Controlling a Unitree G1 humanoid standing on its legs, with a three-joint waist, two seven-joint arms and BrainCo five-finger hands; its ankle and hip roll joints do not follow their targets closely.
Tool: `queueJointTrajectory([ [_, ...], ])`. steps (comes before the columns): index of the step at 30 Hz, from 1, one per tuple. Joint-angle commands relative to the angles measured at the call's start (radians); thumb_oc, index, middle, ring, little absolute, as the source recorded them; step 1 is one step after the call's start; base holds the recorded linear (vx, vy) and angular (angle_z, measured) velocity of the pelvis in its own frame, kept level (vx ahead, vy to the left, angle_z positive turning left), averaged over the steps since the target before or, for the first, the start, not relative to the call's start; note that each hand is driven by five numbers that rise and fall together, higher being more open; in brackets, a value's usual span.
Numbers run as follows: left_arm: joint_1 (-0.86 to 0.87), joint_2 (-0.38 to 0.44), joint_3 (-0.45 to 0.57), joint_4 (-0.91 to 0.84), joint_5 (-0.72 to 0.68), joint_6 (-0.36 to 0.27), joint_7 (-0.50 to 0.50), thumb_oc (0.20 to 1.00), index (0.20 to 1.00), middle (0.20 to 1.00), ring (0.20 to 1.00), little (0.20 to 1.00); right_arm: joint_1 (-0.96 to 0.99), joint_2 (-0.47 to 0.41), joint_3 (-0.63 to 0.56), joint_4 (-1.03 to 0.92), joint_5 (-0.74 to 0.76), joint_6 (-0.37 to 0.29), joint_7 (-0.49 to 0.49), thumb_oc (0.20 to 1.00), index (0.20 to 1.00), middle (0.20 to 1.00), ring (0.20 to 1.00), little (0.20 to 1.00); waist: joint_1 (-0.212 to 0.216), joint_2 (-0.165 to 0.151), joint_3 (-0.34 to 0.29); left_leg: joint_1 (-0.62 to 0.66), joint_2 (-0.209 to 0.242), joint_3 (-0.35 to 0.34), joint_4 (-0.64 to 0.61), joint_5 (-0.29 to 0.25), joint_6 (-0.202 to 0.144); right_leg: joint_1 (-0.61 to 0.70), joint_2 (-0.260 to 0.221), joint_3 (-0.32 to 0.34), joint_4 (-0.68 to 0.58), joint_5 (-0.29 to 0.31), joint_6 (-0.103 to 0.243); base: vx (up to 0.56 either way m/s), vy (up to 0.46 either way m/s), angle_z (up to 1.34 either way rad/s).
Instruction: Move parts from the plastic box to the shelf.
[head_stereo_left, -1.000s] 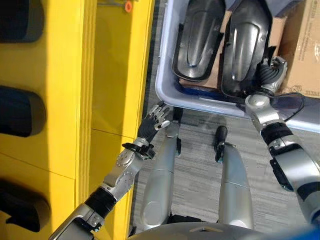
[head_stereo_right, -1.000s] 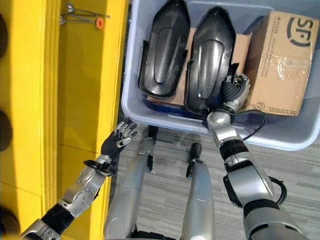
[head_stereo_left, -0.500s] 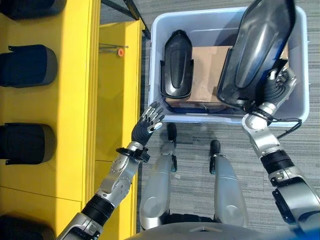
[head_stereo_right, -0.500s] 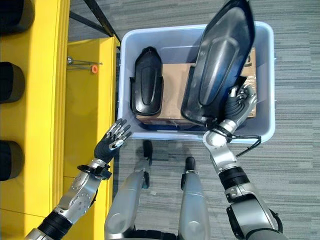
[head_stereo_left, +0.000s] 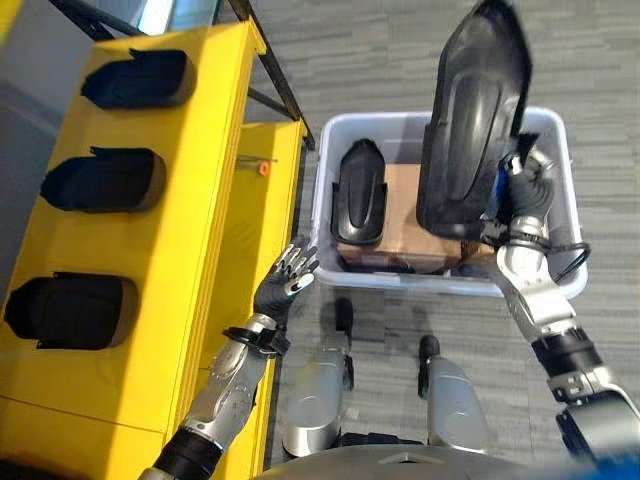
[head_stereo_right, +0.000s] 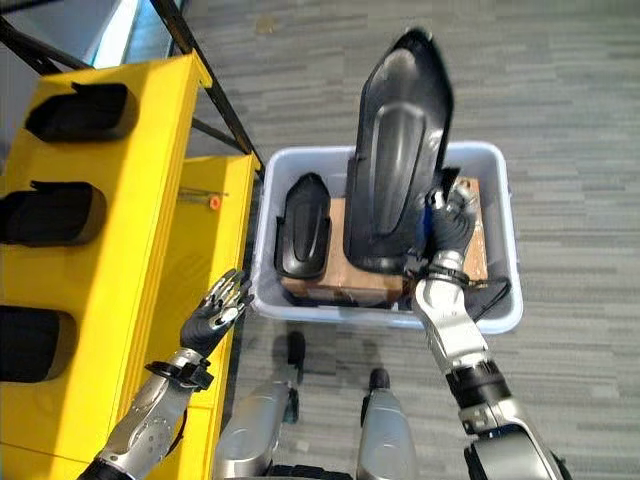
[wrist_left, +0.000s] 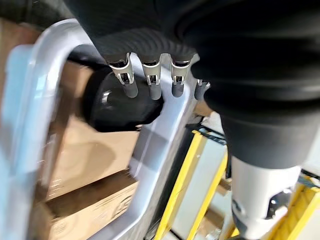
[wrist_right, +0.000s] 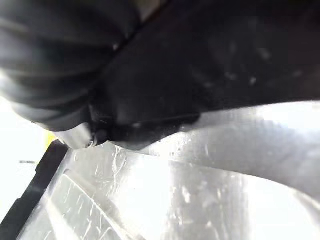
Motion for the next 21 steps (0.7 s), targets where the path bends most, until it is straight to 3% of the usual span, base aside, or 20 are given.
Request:
queueJointTrajectory([
  [1, 0.043, 0.014, 0.028, -0.051, 0.078, -0.006, -0.029, 1.0, 1.0, 1.0, 1.0, 1.0, 0.062, 0.001, 0.009, -0.106, 0.109, -0.021, 0.183, 0.2, 0.2, 0.2, 0.2, 0.2, 0.006, -0.081, -0.122, 0.013, 0.009, -0.033, -0.038, -0.059, -0.024, 0.126, -0.005, -0.117, -0.147, 0.062, -0.002, 0.12, 0.148, 0.11],
  [9, 0.061, 0.025, 0.072, -0.063, 0.134, 0.042, -0.031, 1.0, 1.0, 1.0, 1.0, 1.0, 0.172, 0.052, 0.091, -0.206, 0.18, 0.013, 0.328, 0.2, 0.2, 0.2, 0.2, 0.2, 0.015, -0.111, -0.204, 0.098, -0.035, -0.026, -0.069, -0.099, 0.02, 0.18, -0.024, -0.157, -0.19, 0.096, 0.043, 0.06, 0.165, 0.07],
  [16, 0.053, 0.037, 0.076, -0.075, 0.171, 0.066, 0.0, 1.0, 1.0, 1.0, 1.0, 1.0, 0.153, 0.099, 0.17, -0.221, 0.208, 0.012, 0.371, 0.2, 0.2, 0.2, 0.2, 0.2, 0.036, -0.132, -0.227, 0.129, -0.086, 0.004, -0.069, -0.151, 0.078, 0.136, -0.052, -0.185, -0.129, 0.187, 0.095, -0.04, 0.166, -0.11],
  [19, 0.052, 0.043, 0.08, -0.072, 0.173, 0.064, 0.02, 1.0, 1.0, 1.0, 1.0, 1.0, 0.145, 0.109, 0.188, -0.221, 0.218, 0.011, 0.386, 0.2, 0.2, 0.2, 0.2, 0.2, 0.042, -0.133, -0.23, 0.128, -0.091, 0.015, -0.069, -0.157, 0.085, 0.121, -0.029, -0.203, -0.103, 0.179, 0.091, -0.06, 0.067, -0.34],
  [21, 0.043, 0.042, 0.075, -0.063, 0.175, 0.063, 0.034, 1.0, 1.0, 1.0, 1.0, 1.0, 0.148, 0.111, 0.201, -0.227, 0.214, 0.005, 0.377, 0.2, 0.2, 0.2, 0.2, 0.2, 0.03, -0.139, -0.236, 0.121, -0.114, 0.0, -0.069, -0.158, 0.094, 0.105, 0.037, -0.145, -0.076, 0.175, 0.077, -0.08, 0.043, -0.29],
])
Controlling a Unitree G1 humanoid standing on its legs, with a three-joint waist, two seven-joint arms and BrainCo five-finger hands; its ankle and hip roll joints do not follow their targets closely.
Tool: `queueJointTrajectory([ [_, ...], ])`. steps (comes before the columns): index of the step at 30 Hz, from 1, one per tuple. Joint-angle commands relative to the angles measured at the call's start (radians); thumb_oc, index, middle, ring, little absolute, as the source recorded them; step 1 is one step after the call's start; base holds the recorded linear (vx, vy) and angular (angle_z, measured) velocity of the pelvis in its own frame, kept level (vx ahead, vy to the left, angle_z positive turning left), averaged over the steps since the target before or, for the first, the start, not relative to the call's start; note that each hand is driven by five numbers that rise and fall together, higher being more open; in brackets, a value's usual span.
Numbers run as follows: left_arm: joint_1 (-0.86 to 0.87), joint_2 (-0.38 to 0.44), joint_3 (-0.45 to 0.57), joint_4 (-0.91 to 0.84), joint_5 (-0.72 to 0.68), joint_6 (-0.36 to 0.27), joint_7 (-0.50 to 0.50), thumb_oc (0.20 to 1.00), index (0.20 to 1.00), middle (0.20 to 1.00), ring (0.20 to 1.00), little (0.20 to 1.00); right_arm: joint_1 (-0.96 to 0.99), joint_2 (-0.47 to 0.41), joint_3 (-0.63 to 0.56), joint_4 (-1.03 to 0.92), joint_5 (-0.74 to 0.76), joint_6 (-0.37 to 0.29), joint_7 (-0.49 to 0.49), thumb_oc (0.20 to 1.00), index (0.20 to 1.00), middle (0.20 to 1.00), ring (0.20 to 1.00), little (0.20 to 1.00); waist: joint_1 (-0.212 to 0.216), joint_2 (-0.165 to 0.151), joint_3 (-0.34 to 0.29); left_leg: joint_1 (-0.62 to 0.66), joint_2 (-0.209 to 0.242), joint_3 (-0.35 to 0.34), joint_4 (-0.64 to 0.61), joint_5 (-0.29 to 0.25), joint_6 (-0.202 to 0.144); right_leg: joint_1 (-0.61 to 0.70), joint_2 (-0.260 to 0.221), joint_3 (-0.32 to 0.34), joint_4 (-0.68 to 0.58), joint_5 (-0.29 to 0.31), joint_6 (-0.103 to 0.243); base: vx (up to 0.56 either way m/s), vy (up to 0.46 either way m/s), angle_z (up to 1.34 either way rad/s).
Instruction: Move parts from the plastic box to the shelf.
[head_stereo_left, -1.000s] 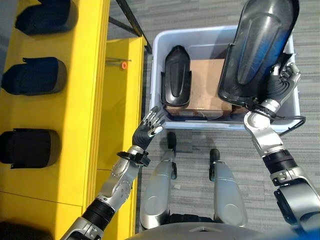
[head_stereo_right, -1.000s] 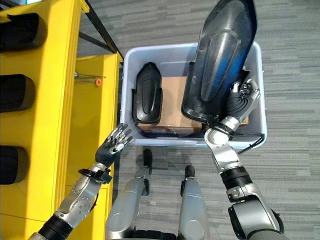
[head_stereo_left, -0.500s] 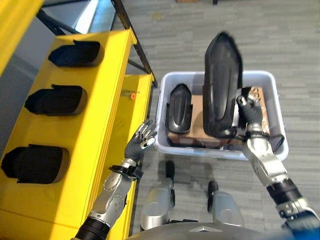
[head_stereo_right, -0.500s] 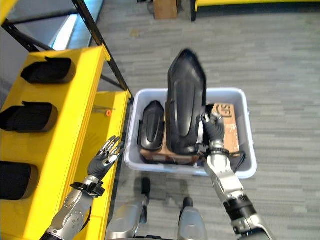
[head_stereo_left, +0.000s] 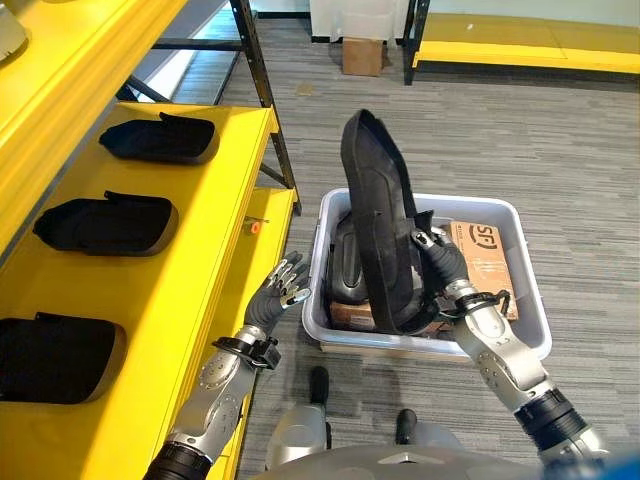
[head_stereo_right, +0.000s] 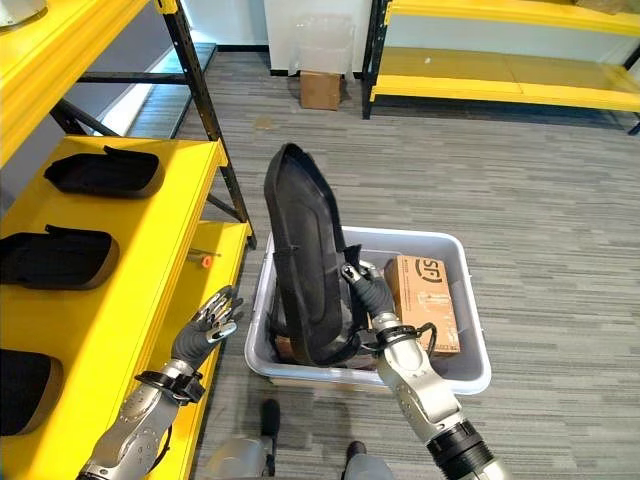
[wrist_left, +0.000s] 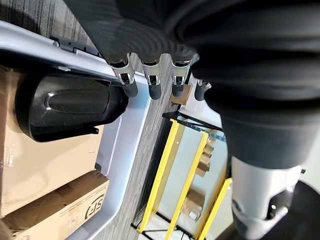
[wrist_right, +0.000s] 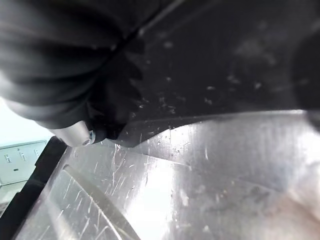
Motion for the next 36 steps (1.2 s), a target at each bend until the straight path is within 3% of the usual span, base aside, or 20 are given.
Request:
queueJointTrajectory([
  [1, -0.004, 0.014, 0.007, -0.052, 0.027, -0.036, 0.023, 1.0, 1.0, 1.0, 1.0, 1.0, -0.042, 0.014, -0.008, -0.076, 0.025, -0.075, 0.002, 0.2, 0.2, 0.2, 0.2, 0.2, -0.002, -0.005, -0.038, -0.005, -0.086, -0.072, 0.006, -0.104, 0.049, -0.044, 0.093, 0.049, 0.123, 0.017, 0.038, -0.07, 0.003, 0.03],
  [2, -0.014, 0.014, 0.001, -0.04, 0.033, -0.054, 0.009, 1.0, 1.0, 1.0, 1.0, 1.0, -0.037, 0.013, -0.008, -0.076, 0.01, -0.093, -0.019, 0.2, 0.2, 0.2, 0.2, 0.2, -0.02, -0.015, -0.041, -0.006, -0.117, -0.103, 0.006, -0.102, 0.054, -0.053, 0.155, 0.121, 0.126, 0.029, 0.026, -0.06, -0.011, 0.3],
  [8, -0.021, 0.012, -0.007, 0.0, 0.019, -0.019, -0.004, 1.0, 1.0, 1.0, 1.0, 1.0, -0.075, 0.021, -0.001, -0.007, 0.015, -0.132, -0.048, 0.2, 0.2, 0.2, 0.2, 0.2, -0.039, -0.006, -0.027, 0.004, -0.155, -0.202, 0.006, -0.094, 0.06, -0.124, 0.267, 0.231, 0.267, 0.075, 0.023, -0.12, -0.075, 0.75],
  [9, -0.021, 0.022, -0.012, 0.009, 0.018, -0.019, -0.003, 1.0, 1.0, 1.0, 1.0, 1.0, -0.083, 0.022, -0.01, 0.013, 0.011, -0.14, -0.038, 0.2, 0.2, 0.2, 0.2, 0.2, -0.039, -0.005, -0.022, -0.001, -0.166, -0.236, 0.006, -0.084, 0.054, -0.103, 0.267, 0.238, 0.189, 0.057, 0.011, -0.18, -0.154, 0.88],
  [14, -0.012, 0.003, -0.015, 0.021, 0.001, -0.026, 0.0, 1.0, 1.0, 1.0, 1.0, 1.0, -0.084, 0.019, -0.002, 0.014, -0.016, -0.148, -0.049, 0.2, 0.2, 0.2, 0.2, 0.2, -0.024, 0.002, -0.001, -0.045, -0.156, -0.27, 0.006, -0.043, 0.03, -0.007, 0.267, 0.279, 0.008, -0.001, -0.026, -0.13, -0.112, 0.27],
  [15, -0.005, -0.006, -0.019, 0.018, 0.01, -0.02, -0.013, 1.0, 1.0, 1.0, 1.0, 1.0, -0.08, 0.017, -0.011, 0.015, -0.027, -0.164, -0.057, 0.2, 0.2, 0.2, 0.2, 0.2, -0.013, 0.008, 0.008, -0.08, -0.149, -0.24, 0.006, -0.022, 0.02, 0.039, 0.262, 0.286, -0.056, -0.033, -0.036, -0.1, -0.08, 0.04],
  [17, -0.005, -0.009, -0.021, 0.022, 0.017, -0.016, -0.02, 1.0, 1.0, 1.0, 1.0, 1.0, -0.072, 0.015, -0.018, 0.012, -0.025, -0.167, -0.062, 0.2, 0.2, 0.2, 0.2, 0.2, -0.017, 0.01, 0.011, -0.092, -0.143, -0.191, 0.015, -0.022, 0.018, 0.05, 0.256, 0.271, -0.076, -0.036, -0.037, -0.09, -0.053, 0.29],
  [19, -0.018, -0.018, -0.038, 0.042, 0.041, -0.005, -0.063, 1.0, 1.0, 1.0, 1.0, 1.0, -0.039, 0.005, -0.034, -0.012, -0.024, -0.17, -0.113, 0.2, 0.2, 0.2, 0.2, 0.2, -0.045, 0.01, 0.016, -0.13, -0.106, -0.011, 0.088, -0.04, 0.003, 0.069, 0.225, 0.196, -0.122, -0.028, -0.043, -0.15, -0.057, 0.57],
  [22, -0.027, -0.022, -0.053, 0.035, 0.042, -0.004, -0.081, 1.0, 1.0, 1.0, 1.0, 1.0, -0.018, -0.007, -0.053, -0.033, -0.025, -0.161, -0.108, 0.2, 0.2, 0.2, 0.2, 0.2, -0.071, 0.007, 0.016, -0.13, -0.069, 0.066, 0.142, -0.072, -0.006, 0.064, 0.188, 0.137, -0.136, -0.018, -0.045, -0.15, 0.021, 1.32],
  [25, -0.035, -0.024, -0.058, 0.016, 0.033, 0.012, -0.072, 1.0, 1.0, 1.0, 1.0, 1.0, -0.01, -0.017, -0.063, -0.055, -0.059, -0.144, -0.101, 0.2, 0.2, 0.2, 0.2, 0.2, -0.094, 0.001, 0.013, -0.088, -0.026, 0.103, 0.155, -0.1, -0.012, 0.054, 0.149, 0.088, -0.124, -0.016, -0.044, -0.11, 0.092, 0.7],
  [28, -0.046, -0.023, -0.062, 0.013, 0.06, 0.029, -0.077, 1.0, 1.0, 1.0, 1.0, 1.0, -0.006, -0.033, -0.076, -0.065, -0.044, -0.124, -0.072, 0.2, 0.2, 0.2, 0.2, 0.2, -0.127, -0.005, -0.008, 0.013, 0.088, 0.158, 0.143, -0.111, -0.035, 0.032, 0.085, 0.005, -0.058, -0.044, -0.046, -0.1, 0.164, 0.72],
  [29, -0.047, -0.023, -0.063, 0.016, 0.066, 0.031, -0.078, 1.0, 1.0, 1.0, 1.0, 1.0, -0.005, -0.033, -0.079, -0.062, -0.043, -0.123, -0.067, 0.2, 0.2, 0.2, 0.2, 0.2, -0.13, -0.007, -0.011, 0.021, 0.102, 0.163, 0.145, -0.11, -0.038, 0.029, 0.077, -0.003, -0.049, -0.048, -0.047, -0.06, 0.154, 0.55],
  [33, -0.053, -0.021, -0.073, 0.026, 0.056, 0.021, -0.064, 1.0, 1.0, 1.0, 1.0, 1.0, -0.012, -0.042, -0.082, -0.031, -0.019, -0.125, -0.039, 0.2, 0.2, 0.2, 0.2, 0.2, -0.14, -0.003, -0.027, 0.038, 0.194, 0.151, 0.183, -0.046, -0.068, 0.012, 0.042, -0.041, 0.011, -0.084, -0.064, -0.04, 0.187, 0.5],
  [36, -0.058, -0.023, -0.077, 0.029, 0.042, 0.017, -0.052, 1.0, 1.0, 1.0, 1.0, 1.0, -0.018, -0.044, -0.081, -0.017, -0.02, -0.138, -0.03, 0.2, 0.2, 0.2, 0.2, 0.2, -0.142, 0.006, -0.028, 0.033, 0.222, 0.154, 0.196, -0.01, -0.082, 0.006, 0.034, -0.061, 0.026, -0.095, -0.071, -0.07, 0.257, 0.51],
])
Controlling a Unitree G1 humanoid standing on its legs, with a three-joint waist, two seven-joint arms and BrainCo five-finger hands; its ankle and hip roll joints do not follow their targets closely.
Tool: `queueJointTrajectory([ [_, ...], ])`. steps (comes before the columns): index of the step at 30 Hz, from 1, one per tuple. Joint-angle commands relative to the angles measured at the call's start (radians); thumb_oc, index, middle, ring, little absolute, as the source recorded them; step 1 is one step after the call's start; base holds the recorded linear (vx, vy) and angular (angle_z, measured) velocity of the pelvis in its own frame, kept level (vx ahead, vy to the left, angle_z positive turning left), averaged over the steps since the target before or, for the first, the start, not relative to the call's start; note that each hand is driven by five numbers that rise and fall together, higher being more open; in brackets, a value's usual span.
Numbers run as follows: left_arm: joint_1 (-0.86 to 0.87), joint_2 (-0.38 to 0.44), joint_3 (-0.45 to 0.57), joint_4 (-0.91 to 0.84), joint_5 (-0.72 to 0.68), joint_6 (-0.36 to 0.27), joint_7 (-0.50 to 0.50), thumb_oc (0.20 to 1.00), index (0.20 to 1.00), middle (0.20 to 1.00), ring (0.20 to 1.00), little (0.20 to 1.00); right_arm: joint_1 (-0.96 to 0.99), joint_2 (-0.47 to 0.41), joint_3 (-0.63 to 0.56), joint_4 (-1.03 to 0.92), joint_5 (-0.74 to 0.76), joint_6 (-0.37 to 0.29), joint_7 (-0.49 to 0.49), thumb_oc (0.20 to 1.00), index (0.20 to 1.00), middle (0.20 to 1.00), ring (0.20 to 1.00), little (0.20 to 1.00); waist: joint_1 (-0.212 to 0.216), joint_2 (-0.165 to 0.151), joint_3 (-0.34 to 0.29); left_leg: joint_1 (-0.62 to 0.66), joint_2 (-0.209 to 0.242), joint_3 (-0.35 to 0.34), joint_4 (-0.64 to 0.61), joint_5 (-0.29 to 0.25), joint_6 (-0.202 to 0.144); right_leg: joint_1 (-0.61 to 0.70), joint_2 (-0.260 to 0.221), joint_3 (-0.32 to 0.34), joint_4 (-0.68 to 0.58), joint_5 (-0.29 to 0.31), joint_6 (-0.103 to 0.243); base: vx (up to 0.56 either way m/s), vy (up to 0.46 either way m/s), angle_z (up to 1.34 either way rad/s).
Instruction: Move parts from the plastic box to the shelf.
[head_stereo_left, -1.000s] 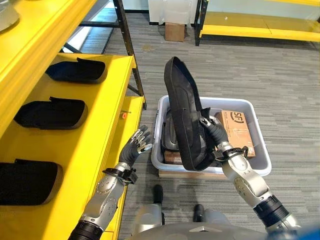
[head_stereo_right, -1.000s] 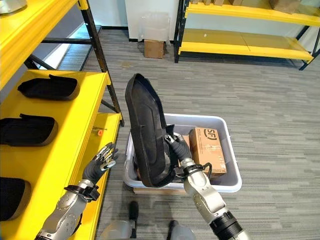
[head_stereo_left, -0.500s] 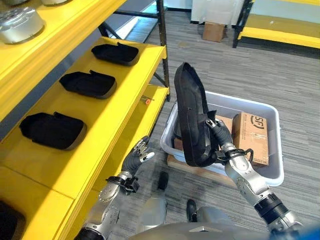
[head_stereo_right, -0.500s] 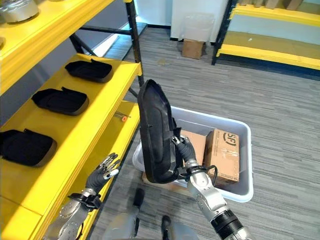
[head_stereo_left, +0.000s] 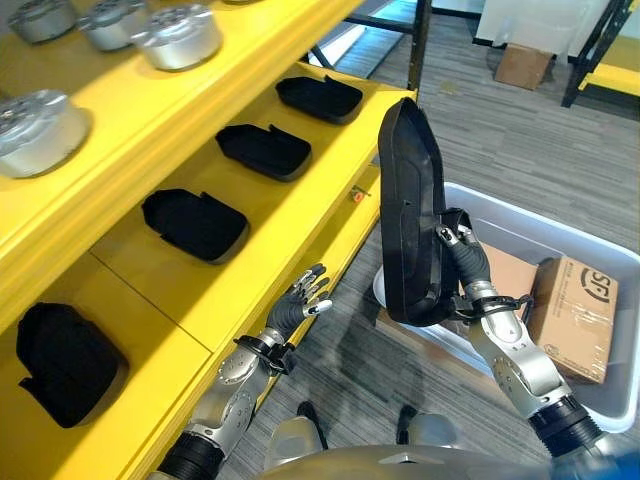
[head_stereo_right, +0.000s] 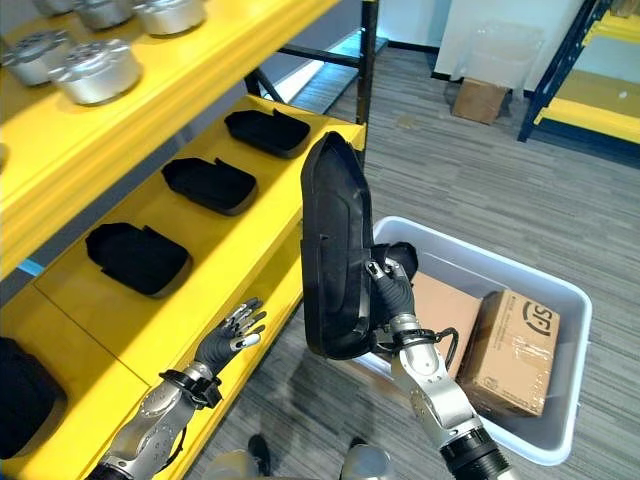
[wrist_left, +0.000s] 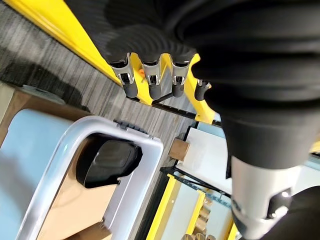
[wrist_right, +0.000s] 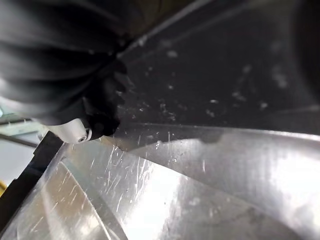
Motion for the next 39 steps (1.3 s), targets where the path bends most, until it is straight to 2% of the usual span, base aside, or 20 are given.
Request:
queueJointTrajectory([
  [1, 0.012, 0.004, 0.015, -0.042, -0.002, -0.046, 0.014, 1.0, 1.0, 1.0, 1.0, 1.0, -0.068, -0.003, -0.01, -0.049, 0.01, -0.071, 0.033, 0.2, 0.2, 0.2, 0.2, 0.2, -0.006, 0.015, -0.014, 0.037, 0.167, 0.03, 0.038, -0.068, -0.101, 0.067, 0.043, -0.055, -0.02, -0.003, 0.004, -0.12, 0.446, 0.68],
  [2, 0.009, 0.004, 0.014, -0.039, 0.01, -0.051, 0.02, 1.0, 1.0, 1.0, 1.0, 1.0, -0.074, -0.004, -0.009, -0.048, 0.006, -0.065, 0.035, 0.2, 0.2, 0.2, 0.2, 0.2, -0.009, 0.028, -0.014, 0.045, 0.172, 0.049, 0.018, -0.058, -0.11, 0.063, 0.04, -0.073, -0.008, -0.008, 0.005, -0.06, 0.456, 0.64],
  [5, 0.005, 0.006, 0.003, -0.038, 0.0, -0.053, 0.021, 1.0, 1.0, 1.0, 1.0, 1.0, -0.075, -0.002, -0.008, -0.045, 0.0, -0.056, 0.02, 0.2, 0.2, 0.2, 0.2, 0.2, -0.013, 0.036, -0.009, 0.061, 0.167, 0.084, -0.007, -0.056, -0.127, 0.087, 0.03, -0.104, 0.003, -0.036, 0.009, -0.02, 0.307, 0.63],
  [10, 0.009, 0.009, -0.005, -0.052, 0.022, -0.049, 0.046, 1.0, 1.0, 1.0, 1.0, 1.0, -0.079, -0.006, -0.002, -0.046, -0.003, -0.034, 0.007, 0.2, 0.2, 0.2, 0.2, 0.2, 0.011, 0.041, -0.003, 0.046, 0.127, 0.066, -0.025, -0.059, -0.126, 0.13, 0.026, -0.129, -0.023, -0.028, 0.012, -0.02, 0.368, 0.68],
  [12, 0.012, 0.008, -0.005, -0.056, 0.035, -0.049, 0.053, 1.0, 1.0, 1.0, 1.0, 1.0, -0.079, -0.002, 0.001, -0.046, -0.002, -0.024, -0.008, 0.2, 0.2, 0.2, 0.2, 0.2, 0.021, 0.041, -0.004, 0.055, 0.107, 0.062, -0.046, -0.087, -0.117, 0.137, 0.016, -0.136, -0.029, -0.022, 0.021, -0.01, 0.313, 0.39],
  [13, 0.018, 0.011, -0.004, -0.054, 0.054, -0.053, 0.053, 1.0, 1.0, 1.0, 1.0, 1.0, -0.079, 0.003, 0.004, -0.041, 0.018, -0.01, -0.008, 0.2, 0.2, 0.2, 0.2, 0.2, 0.036, 0.044, -0.006, 0.071, 0.081, 0.052, -0.076, -0.114, -0.109, 0.144, 0.008, -0.145, -0.041, -0.011, 0.035, -0.02, 0.299, 0.38],
  [18, 0.03, 0.017, -0.005, -0.054, 0.055, -0.057, 0.05, 1.0, 1.0, 1.0, 1.0, 1.0, -0.076, 0.017, 0.023, -0.035, 0.02, -0.016, -0.036, 0.2, 0.2, 0.2, 0.2, 0.2, 0.058, 0.052, -0.008, 0.085, 0.061, 0.049, -0.116, -0.113, -0.093, 0.139, -0.002, -0.167, -0.061, 0.027, 0.054, -0.07, 0.195, 0.22],
  [19, 0.042, 0.024, -0.007, -0.058, 0.066, -0.072, 0.042, 1.0, 1.0, 1.0, 1.0, 1.0, -0.066, 0.03, 0.033, -0.05, 0.01, -0.032, -0.063, 0.2, 0.2, 0.2, 0.2, 0.2, 0.07, 0.051, -0.01, 0.096, 0.049, 0.045, -0.141, -0.121, -0.085, 0.133, -0.017, -0.178, -0.072, 0.049, 0.083, -0.11, 0.157, 0.12],
  [21, 0.049, 0.028, -0.009, -0.069, 0.072, -0.083, 0.04, 1.0, 1.0, 1.0, 1.0, 1.0, -0.055, 0.039, 0.035, -0.071, 0.006, -0.03, -0.076, 0.2, 0.2, 0.2, 0.2, 0.2, 0.076, 0.047, -0.009, 0.09, 0.044, 0.043, -0.143, -0.131, -0.076, 0.13, -0.028, -0.186, -0.081, 0.062, 0.098, -0.12, 0.156, 0.11],
  [22, 0.052, 0.031, -0.011, -0.076, 0.074, -0.089, 0.045, 1.0, 1.0, 1.0, 1.0, 1.0, -0.049, 0.044, 0.036, -0.077, 0.005, -0.023, -0.073, 0.2, 0.2, 0.2, 0.2, 0.2, 0.08, 0.042, -0.009, 0.097, 0.036, 0.035, -0.143, -0.151, -0.077, 0.135, -0.038, -0.179, -0.082, 0.053, 0.116, -0.09, 0.135, 0.22],
  [25, 0.046, 0.042, -0.017, -0.093, 0.096, -0.108, 0.044, 1.0, 1.0, 1.0, 1.0, 1.0, -0.044, 0.047, 0.05, -0.094, -0.008, -0.012, -0.053, 0.2, 0.2, 0.2, 0.2, 0.2, 0.09, 0.03, 0.001, 0.098, 0.012, 0.054, -0.137, -0.169, -0.053, 0.13, -0.068, -0.186, -0.102, 0.084, 0.145, -0.12, 0.135, 0.12],
  [29, 0.04, 0.05, -0.023, -0.103, 0.109, -0.11, 0.036, 1.0, 1.0, 1.0, 1.0, 1.0, -0.048, 0.045, 0.055, -0.097, -0.02, -0.018, -0.053, 0.2, 0.2, 0.2, 0.2, 0.2, 0.097, 0.024, 0.008, 0.094, 0.0, 0.061, -0.131, -0.177, -0.04, 0.123, -0.088, -0.187, -0.11, 0.107, 0.155, -0.1, 0.1, 0.01],
  [30, 0.014, 0.063, -0.032, -0.11, 0.115, -0.089, 0.003, 1.0, 1.0, 1.0, 1.0, 1.0, -0.054, 0.048, 0.056, -0.083, -0.018, -0.025, -0.07, 0.2, 0.2, 0.2, 0.2, 0.2, 0.096, 0.016, 0.012, 0.089, -0.028, 0.057, -0.126, -0.198, -0.016, 0.115, -0.113, -0.157, -0.131, 0.146, 0.171, -0.15, 0.198, -0.02],
  [31, 0.009, 0.064, -0.036, -0.108, 0.122, -0.086, -0.008, 1.0, 1.0, 1.0, 1.0, 1.0, -0.053, 0.05, 0.054, -0.079, -0.025, -0.028, -0.079, 0.2, 0.2, 0.2, 0.2, 0.2, 0.093, 0.016, 0.011, 0.091, -0.034, 0.053, -0.13, -0.199, -0.011, 0.115, -0.113, -0.145, -0.131, 0.15, 0.173, -0.11, 0.208, 0.04],
  [34, -0.014, 0.071, -0.055, -0.11, 0.1, -0.062, -0.09, 1.0, 1.0, 1.0, 1.0, 1.0, -0.036, 0.052, 0.023, -0.083, -0.054, -0.035, -0.078, 0.2, 0.2, 0.2, 0.2, 0.2, 0.057, 0.018, 0.002, 0.079, -0.05, 0.022, -0.143, -0.193, 0.02, 0.082, -0.068, -0.041, -0.091, 0.161, 0.164, -0.08, 0.096, 0.1],
  [35, -0.014, 0.074, -0.065, -0.109, 0.101, -0.062, -0.103, 1.0, 1.0, 1.0, 1.0, 1.0, -0.023, 0.052, 0.008, -0.091, -0.061, -0.035, -0.078, 0.2, 0.2, 0.2, 0.2, 0.2, 0.037, 0.019, 0.004, 0.079, -0.055, -0.002, -0.143, -0.199, 0.03, 0.053, -0.03, 0.028, -0.035, 0.158, 0.162, -0.01, 0.064, 0.1],
  [36, -0.012, 0.076, -0.066, -0.111, 0.103, -0.059, -0.105, 1.0, 1.0, 1.0, 1.0, 1.0, -0.019, 0.051, 0.003, -0.095, -0.063, -0.033, -0.078, 0.2, 0.2, 0.2, 0.2, 0.2, 0.031, 0.019, 0.005, 0.08, -0.056, -0.009, -0.143, -0.2, 0.032, 0.045, -0.017, 0.047, -0.018, 0.153, 0.161, -0.03, 0.089, 0.57],
  [37, -0.004, 0.081, -0.07, -0.118, 0.102, -0.05, -0.104, 1.0, 1.0, 1.0, 1.0, 1.0, -0.001, 0.042, -0.015, -0.118, -0.081, -0.031, -0.082, 0.2, 0.2, 0.2, 0.2, 0.2, 0.007, 0.02, 0.007, 0.079, -0.064, -0.031, -0.143, -0.205, 0.037, 0.02, 0.06, 0.102, 0.041, 0.125, 0.146, -0.04, 0.109, 0.68],
  [38, 0.002, 0.081, -0.067, -0.12, 0.088, -0.05, -0.1, 1.0, 1.0, 1.0, 1.0, 1.0, 0.008, 0.031, -0.023, -0.136, -0.083, -0.022, -0.076, 0.2, 0.2, 0.2, 0.2, 0.2, -0.003, 0.02, 0.005, 0.071, -0.071, -0.037, -0.143, -0.2, 0.032, -0.003, 0.117, 0.114, 0.078, 0.125, 0.134, -0.06, 0.127, 0.63],
  [39, 0.008, 0.082, -0.063, -0.123, 0.076, -0.049, -0.098, 1.0, 1.0, 1.0, 1.0, 1.0, 0.014, 0.026, -0.03, -0.145, -0.083, -0.017, -0.068, 0.2, 0.2, 0.2, 0.2, 0.2, -0.009, 0.017, 0.006, 0.068, -0.078, -0.036, -0.143, -0.198, 0.03, -0.011, 0.143, 0.114, 0.099, 0.117, 0.126, -0.06, 0.096, 0.21],
])
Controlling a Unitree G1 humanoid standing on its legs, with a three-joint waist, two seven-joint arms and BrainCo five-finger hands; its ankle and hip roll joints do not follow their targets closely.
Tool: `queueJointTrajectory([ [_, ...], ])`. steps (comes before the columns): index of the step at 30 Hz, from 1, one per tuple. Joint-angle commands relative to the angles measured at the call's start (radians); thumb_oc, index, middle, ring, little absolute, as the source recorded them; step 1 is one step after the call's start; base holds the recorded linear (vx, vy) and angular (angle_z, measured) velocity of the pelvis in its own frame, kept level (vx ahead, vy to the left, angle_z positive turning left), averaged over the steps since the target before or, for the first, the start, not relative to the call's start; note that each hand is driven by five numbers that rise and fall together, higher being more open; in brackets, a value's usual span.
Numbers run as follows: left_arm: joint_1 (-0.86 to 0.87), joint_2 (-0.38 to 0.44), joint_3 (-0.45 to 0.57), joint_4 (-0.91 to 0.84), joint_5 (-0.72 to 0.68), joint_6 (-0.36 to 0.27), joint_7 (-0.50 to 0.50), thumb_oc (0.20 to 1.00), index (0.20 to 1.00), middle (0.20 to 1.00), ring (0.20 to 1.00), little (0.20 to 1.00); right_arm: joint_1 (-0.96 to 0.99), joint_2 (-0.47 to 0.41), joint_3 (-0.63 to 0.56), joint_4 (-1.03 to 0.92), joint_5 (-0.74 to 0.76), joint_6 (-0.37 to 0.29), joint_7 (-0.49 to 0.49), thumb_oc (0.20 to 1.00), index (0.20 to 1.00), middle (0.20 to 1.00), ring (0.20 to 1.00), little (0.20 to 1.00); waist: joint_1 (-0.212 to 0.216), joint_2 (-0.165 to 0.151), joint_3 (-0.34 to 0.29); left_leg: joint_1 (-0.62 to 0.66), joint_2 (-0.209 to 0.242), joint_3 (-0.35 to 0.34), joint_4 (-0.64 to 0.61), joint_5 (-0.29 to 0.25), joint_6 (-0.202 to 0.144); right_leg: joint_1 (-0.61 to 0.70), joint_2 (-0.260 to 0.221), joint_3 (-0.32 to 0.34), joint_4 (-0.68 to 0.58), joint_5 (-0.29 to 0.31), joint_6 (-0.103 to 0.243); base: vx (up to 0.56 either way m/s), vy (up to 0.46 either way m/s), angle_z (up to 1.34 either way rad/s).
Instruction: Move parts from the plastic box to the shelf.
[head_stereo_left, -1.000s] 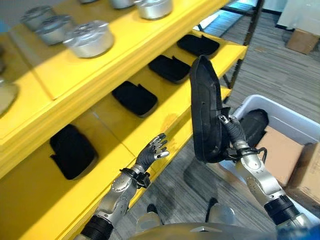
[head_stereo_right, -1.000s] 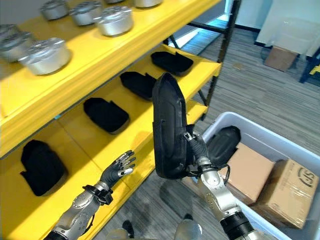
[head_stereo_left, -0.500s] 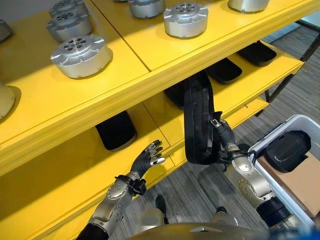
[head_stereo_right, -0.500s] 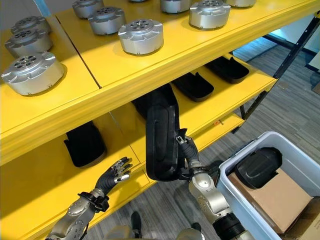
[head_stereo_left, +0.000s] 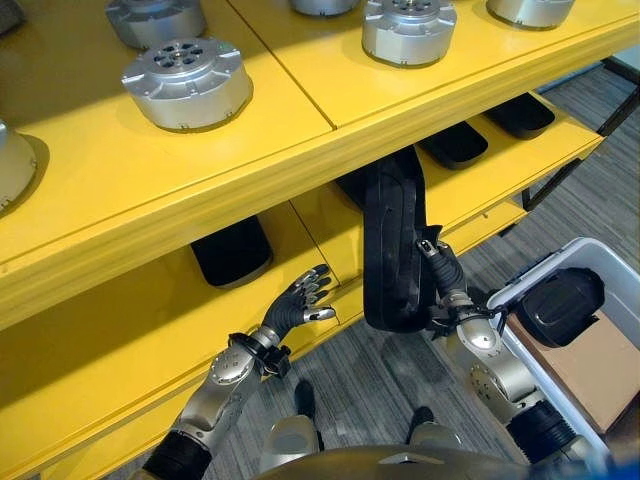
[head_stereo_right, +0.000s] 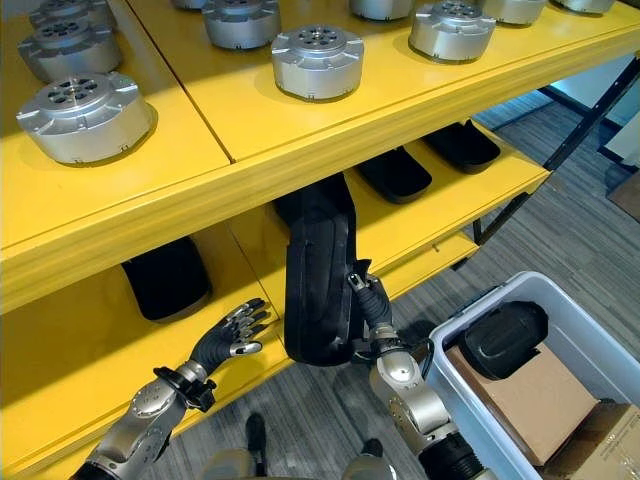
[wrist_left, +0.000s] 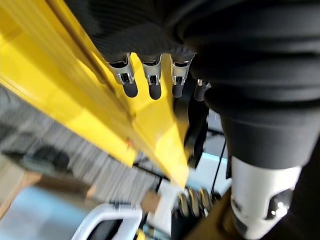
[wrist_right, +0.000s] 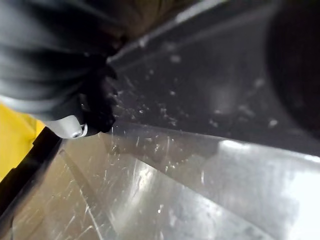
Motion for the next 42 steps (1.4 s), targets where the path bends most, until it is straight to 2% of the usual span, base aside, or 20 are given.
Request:
queueJointTrajectory([
  [1, 0.024, 0.015, -0.003, -0.071, -0.03, -0.025, -0.02, 1.0, 1.0, 1.0, 1.0, 1.0, -0.015, -0.031, -0.052, -0.143, -0.037, -0.062, 0.016, 0.2, 0.2, 0.2, 0.2, 0.2, -0.012, 0.014, -0.019, 0.066, -0.086, 0.059, 0.006, -0.148, 0.039, -0.011, 0.252, 0.076, 0.031, -0.022, -0.027, -0.08, 0.06, 0.08],
  [3, 0.024, 0.017, -0.002, -0.07, -0.03, -0.03, -0.026, 1.0, 1.0, 1.0, 1.0, 1.0, -0.011, -0.037, -0.062, -0.141, -0.055, -0.085, 0.029, 0.2, 0.2, 0.2, 0.2, 0.2, -0.021, 0.006, -0.017, 0.051, -0.106, 0.047, 0.006, -0.14, 0.037, -0.03, 0.309, 0.101, 0.065, -0.017, -0.035, -0.09, 0.026, -0.02],
  [4, 0.023, 0.018, -0.003, -0.069, -0.03, -0.032, -0.028, 1.0, 1.0, 1.0, 1.0, 1.0, -0.012, -0.038, -0.062, -0.14, -0.06, -0.09, 0.03, 0.2, 0.2, 0.2, 0.2, 0.2, -0.022, 0.005, -0.016, 0.049, -0.109, 0.044, 0.006, -0.139, 0.037, -0.032, 0.315, 0.104, 0.068, -0.016, -0.036, -0.14, -0.024, -0.19],
  [5, 0.012, 0.022, -0.002, -0.053, -0.039, -0.036, -0.032, 1.0, 1.0, 1.0, 1.0, 1.0, -0.028, -0.044, -0.062, -0.117, -0.08, -0.125, 0.026, 0.2, 0.2, 0.2, 0.2, 0.2, -0.024, -0.001, -0.014, 0.034, -0.124, 0.037, 0.006, -0.133, 0.037, -0.04, 0.342, 0.121, 0.062, -0.008, -0.039, -0.17, -0.111, -0.13],
  [6, -0.013, 0.02, -0.005, -0.021, -0.051, -0.033, -0.043, 1.0, 1.0, 1.0, 1.0, 1.0, -0.045, -0.051, -0.066, -0.082, -0.092, -0.16, 0.016, 0.2, 0.2, 0.2, 0.2, 0.2, -0.021, -0.002, -0.011, 0.028, -0.136, 0.011, 0.006, -0.131, 0.038, -0.012, 0.336, 0.137, -0.008, -0.031, -0.055, -0.17, -0.126, 0.13],
  [9, -0.023, 0.004, -0.012, 0.002, -0.042, -0.035, -0.049, 1.0, 1.0, 1.0, 1.0, 1.0, -0.061, -0.058, -0.073, -0.057, -0.076, -0.162, 0.018, 0.2, 0.2, 0.2, 0.2, 0.2, -0.018, 0.012, -0.002, 0.032, -0.136, -0.027, 0.006, -0.116, 0.026, 0.02, 0.328, 0.141, -0.092, -0.05, -0.077, -0.1, -0.128, 0.22],
  [13, -0.018, -0.013, -0.013, 0.012, -0.038, -0.045, -0.051, 1.0, 1.0, 1.0, 1.0, 1.0, -0.061, -0.061, -0.074, -0.059, -0.083, -0.169, 0.024, 0.2, 0.2, 0.2, 0.2, 0.2, -0.019, 0.025, 0.007, 0.015, -0.136, -0.034, 0.006, -0.101, 0.013, 0.058, 0.327, 0.157, -0.168, -0.056, -0.089, -0.06, -0.076, 0.05],
  [15, -0.015, -0.014, -0.016, 0.012, -0.021, -0.037, -0.103, 1.0, 1.0, 1.0, 1.0, 1.0, -0.036, -0.059, -0.086, -0.077, -0.1, -0.176, 0.019, 0.2, 0.2, 0.2, 0.2, 0.2, -0.026, 0.034, 0.011, -0.007, -0.135, 0.03, 0.011, -0.086, 0.007, 0.089, 0.319, 0.146, -0.215, -0.067, -0.094, -0.1, -0.107, 0.12],
  [16, -0.017, -0.011, -0.02, 0.011, -0.007, -0.036, -0.116, 1.0, 1.0, 1.0, 1.0, 1.0, -0.029, -0.062, -0.091, -0.081, -0.105, -0.181, 0.001, 0.2, 0.2, 0.2, 0.2, 0.2, -0.033, 0.036, 0.015, -0.02, -0.128, 0.091, 0.029, -0.086, 0.006, 0.094, 0.31, 0.124, -0.221, -0.069, -0.096, -0.17, -0.088, 0.25],
  [18, -0.026, -0.005, -0.041, 0.011, 0.005, -0.028, -0.152, 1.0, 1.0, 1.0, 1.0, 1.0, -0.011, -0.071, -0.096, -0.093, -0.122, -0.193, -0.056, 0.2, 0.2, 0.2, 0.2, 0.2, -0.063, 0.037, 0.017, -0.039, -0.096, 0.234, 0.09, -0.12, -0.002, 0.114, 0.276, 0.062, -0.231, -0.091, -0.098, -0.15, -0.036, 0.78],
  [19, -0.028, -0.003, -0.045, 0.007, 0.006, -0.027, -0.156, 1.0, 1.0, 1.0, 1.0, 1.0, -0.008, -0.073, -0.099, -0.093, -0.125, -0.193, -0.066, 0.2, 0.2, 0.2, 0.2, 0.2, -0.069, 0.037, 0.017, -0.043, -0.084, 0.26, 0.106, -0.123, -0.003, 0.116, 0.269, 0.051, -0.232, -0.092, -0.101, -0.12, 0.026, 1.38],
  [20, -0.025, -0.002, -0.053, -0.014, -0.01, -0.015, -0.16, 1.0, 1.0, 1.0, 1.0, 1.0, -0.003, -0.079, -0.118, -0.085, -0.137, -0.193, -0.076, 0.2, 0.2, 0.2, 0.2, 0.2, -0.085, 0.036, 0.016, -0.044, -0.05, 0.293, 0.164, -0.152, -0.005, 0.127, 0.238, 0.018, -0.227, -0.101, -0.108, -0.12, 0.046, 1.24],
  [23, -0.012, 0.001, -0.041, -0.026, -0.042, -0.015, -0.146, 1.0, 1.0, 1.0, 1.0, 1.0, -0.016, -0.088, -0.135, -0.071, -0.131, -0.186, -0.044, 0.2, 0.2, 0.2, 0.2, 0.2, -0.087, 0.04, 0.01, -0.01, -0.003, 0.242, 0.205, -0.18, -0.012, 0.112, 0.196, 0.006, -0.184, -0.111, -0.114, -0.06, 0.09, 0.53],
  [25, -0.002, 0.002, -0.031, -0.026, -0.047, -0.016, -0.127, 1.0, 1.0, 1.0, 1.0, 1.0, -0.02, -0.09, -0.133, -0.062, -0.114, -0.179, -0.021, 0.2, 0.2, 0.2, 0.2, 0.2, -0.082, 0.046, 0.003, 0.018, 0.022, 0.191, 0.2, -0.173, -0.024, 0.102, 0.182, 0.013, -0.157, -0.123, -0.116, -0.03, 0.114, 0.0],
  [27, 0.017, 0.007, -0.017, -0.028, -0.071, -0.026, -0.124, 1.0, 1.0, 1.0, 1.0, 1.0, -0.029, -0.093, -0.124, -0.045, -0.093, -0.186, 0.003, 0.2, 0.2, 0.2, 0.2, 0.2, -0.07, 0.057, -0.008, 0.036, 0.079, 0.125, 0.193, -0.104, -0.044, 0.073, 0.169, 0.021, -0.119, -0.129, -0.129, -0.06, 0.137, -0.15],
  [29, 0.03, 0.003, -0.007, -0.028, -0.097, -0.032, -0.122, 1.0, 1.0, 1.0, 1.0, 1.0, -0.04, -0.096, -0.112, -0.036, -0.092, -0.19, 0.009, 0.2, 0.2, 0.2, 0.2, 0.2, -0.058, 0.07, -0.012, 0.042, 0.104, 0.067, 0.189, -0.065, -0.061, 0.054, 0.161, 0.031, -0.088, -0.149, -0.135, -0.01, 0.197, -0.11],
  [31, 0.034, -0.002, -0.008, -0.023, -0.113, -0.039, -0.123, 1.0, 1.0, 1.0, 1.0, 1.0, -0.053, -0.1, -0.101, -0.03, -0.088, -0.191, 0.005, 0.2, 0.2, 0.2, 0.2, 0.2, -0.05, 0.085, -0.016, 0.038, 0.124, 0.044, 0.187, -0.034, -0.073, 0.035, 0.161, 0.033, -0.065, -0.161, -0.141, -0.06, 0.29, -0.33],
  [32, 0.035, -0.013, -0.011, -0.008, -0.112, -0.053, -0.13, 1.0, 1.0, 1.0, 1.0, 1.0, -0.069, -0.107, -0.086, -0.031, -0.092, -0.19, -0.009, 0.2, 0.2, 0.2, 0.2, 0.2, -0.049, 0.102, -0.013, 0.032, 0.155, 0.037, 0.186, 0.007, -0.091, 0.01, 0.152, 0.026, -0.026, -0.182, -0.149, -0.11, 0.401, -0.31],
  [36, 0.029, -0.021, -0.025, 0.009, -0.108, -0.09, -0.13, 1.0, 1.0, 1.0, 1.0, 1.0, -0.069, -0.124, -0.087, -0.035, -0.107, -0.185, -0.027, 0.2, 0.2, 0.2, 0.2, 0.2, -0.062, 0.133, -0.007, 0.048, 0.165, 0.062, 0.157, 0.005, -0.103, -0.035, 0.131, 0.009, 0.054, -0.213, -0.148, -0.11, 0.381, 0.04],
  [42, 0.021, -0.023, -0.027, -0.001, -0.088, -0.075, -0.079, 1.0, 1.0, 1.0, 1.0, 1.0, -0.051, -0.125, -0.112, -0.033, -0.127, -0.179, -0.04, 0.2, 0.2, 0.2, 0.2, 0.2, -0.059, 0.134, -0.007, 0.036, 0.143, 0.074, 0.147, -0.004, -0.108, -0.007, 0.108, -0.016, 0.029, -0.204, -0.136, -0.07, 0.321, 0.51],
])
